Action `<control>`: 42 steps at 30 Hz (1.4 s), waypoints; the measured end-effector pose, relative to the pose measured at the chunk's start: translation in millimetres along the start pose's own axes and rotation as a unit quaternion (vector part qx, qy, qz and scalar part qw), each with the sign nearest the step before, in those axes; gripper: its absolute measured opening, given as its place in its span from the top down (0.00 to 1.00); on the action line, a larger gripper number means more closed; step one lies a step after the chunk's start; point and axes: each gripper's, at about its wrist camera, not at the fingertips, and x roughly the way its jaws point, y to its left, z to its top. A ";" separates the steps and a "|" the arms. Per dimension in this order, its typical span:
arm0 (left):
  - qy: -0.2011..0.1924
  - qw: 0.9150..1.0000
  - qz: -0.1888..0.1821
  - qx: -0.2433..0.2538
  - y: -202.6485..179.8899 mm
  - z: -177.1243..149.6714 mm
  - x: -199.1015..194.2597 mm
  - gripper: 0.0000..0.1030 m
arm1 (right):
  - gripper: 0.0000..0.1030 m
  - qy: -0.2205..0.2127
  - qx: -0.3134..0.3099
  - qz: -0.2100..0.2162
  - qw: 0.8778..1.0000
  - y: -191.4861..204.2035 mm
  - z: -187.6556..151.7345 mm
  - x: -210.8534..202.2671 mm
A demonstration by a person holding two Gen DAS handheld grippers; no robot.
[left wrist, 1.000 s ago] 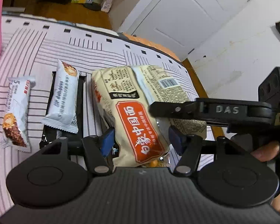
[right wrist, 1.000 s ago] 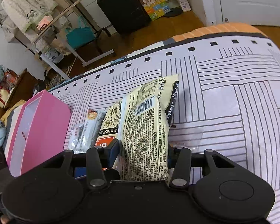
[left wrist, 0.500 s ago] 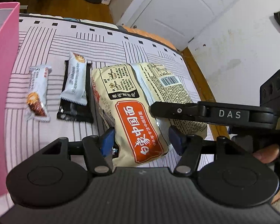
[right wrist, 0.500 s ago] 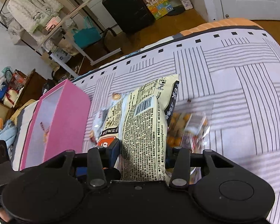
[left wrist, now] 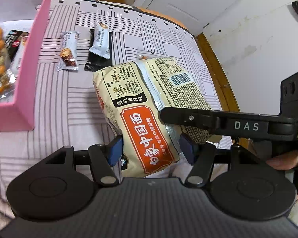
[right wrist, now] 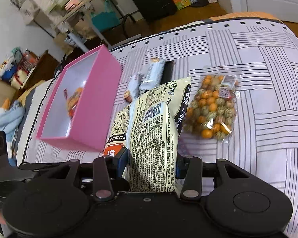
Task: Organize snacks
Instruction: 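Carry the noodle pack into the pink box and release it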
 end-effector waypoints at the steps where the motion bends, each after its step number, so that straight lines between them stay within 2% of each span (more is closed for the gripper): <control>1: -0.003 1.000 0.001 0.002 -1.0 -3.6 -6.1 0.41 | 0.52 -0.002 -0.004 0.002 1.000 5.3 -2.8 -4.1; 6: -0.024 1.000 0.011 0.013 -6.6 -16.1 -38.6 0.41 | 0.49 0.002 -0.029 0.019 0.999 34.1 -7.6 -19.0; 13: -0.061 0.997 0.047 0.029 -5.3 -35.2 -82.1 0.41 | 0.48 0.008 -0.067 0.041 0.997 78.8 -7.7 -19.5; 16: -0.081 0.994 0.061 0.038 1.2 -36.0 -99.1 0.41 | 0.48 0.006 -0.085 0.051 0.995 98.8 0.4 -15.7; 20: -0.103 0.992 0.070 0.022 19.6 -28.3 -121.7 0.41 | 0.48 -0.012 -0.129 0.057 0.990 130.9 14.9 -8.2; 25: -0.141 0.985 0.095 0.022 40.9 -16.4 -142.7 0.41 | 0.48 -0.001 -0.140 0.087 0.986 154.3 46.8 16.6; 36: -0.174 0.972 0.159 0.000 121.2 43.4 -130.5 0.41 | 0.48 -0.010 -0.159 0.122 0.980 180.0 102.9 112.1; 39: -0.172 0.972 0.163 -0.006 145.3 59.2 -119.1 0.41 | 0.48 -0.022 -0.149 0.133 0.980 173.7 108.7 134.5; 42: -0.162 0.971 0.175 -0.005 159.9 73.4 -103.2 0.41 | 0.48 -0.014 -0.141 0.131 0.981 166.7 113.1 156.8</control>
